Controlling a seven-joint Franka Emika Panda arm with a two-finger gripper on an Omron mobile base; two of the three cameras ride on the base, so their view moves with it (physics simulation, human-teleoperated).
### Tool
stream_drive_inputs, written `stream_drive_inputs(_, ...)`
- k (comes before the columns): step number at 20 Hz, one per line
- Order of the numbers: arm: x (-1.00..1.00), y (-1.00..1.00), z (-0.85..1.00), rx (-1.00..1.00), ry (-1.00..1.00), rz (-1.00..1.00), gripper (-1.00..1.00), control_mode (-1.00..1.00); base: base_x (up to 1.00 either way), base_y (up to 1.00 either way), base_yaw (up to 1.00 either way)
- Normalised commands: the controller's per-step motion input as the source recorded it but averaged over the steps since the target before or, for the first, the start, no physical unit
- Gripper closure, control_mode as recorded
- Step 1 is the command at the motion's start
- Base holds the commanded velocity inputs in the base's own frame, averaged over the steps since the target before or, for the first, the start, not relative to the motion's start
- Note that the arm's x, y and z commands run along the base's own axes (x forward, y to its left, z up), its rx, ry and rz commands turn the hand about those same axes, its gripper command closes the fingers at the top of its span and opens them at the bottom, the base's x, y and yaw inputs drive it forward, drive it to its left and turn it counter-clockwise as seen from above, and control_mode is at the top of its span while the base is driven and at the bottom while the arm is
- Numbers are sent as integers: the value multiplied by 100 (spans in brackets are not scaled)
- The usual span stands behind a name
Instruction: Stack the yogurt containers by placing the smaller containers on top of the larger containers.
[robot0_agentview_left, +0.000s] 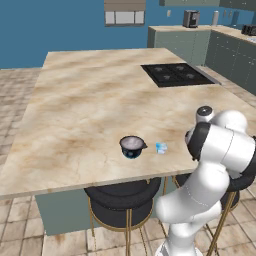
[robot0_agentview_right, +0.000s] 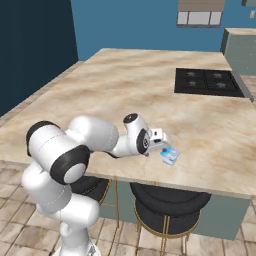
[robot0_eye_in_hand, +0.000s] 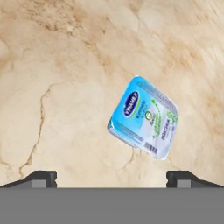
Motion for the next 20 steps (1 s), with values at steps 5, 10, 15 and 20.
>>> stream_drive_inputs(5,12,-8,-12,0,0,0,-100,-100,0,0,0)
stream_drive_inputs(10,13,-9,-12,0,0,0,-100,-100,0,0,0)
stream_drive_inputs(15,13,-7,-10,0,0,0,-100,-100,0,0,0)
stream_drive_inputs(20,16,-7,-9,0,0,0,-100,-100,0,0,0)
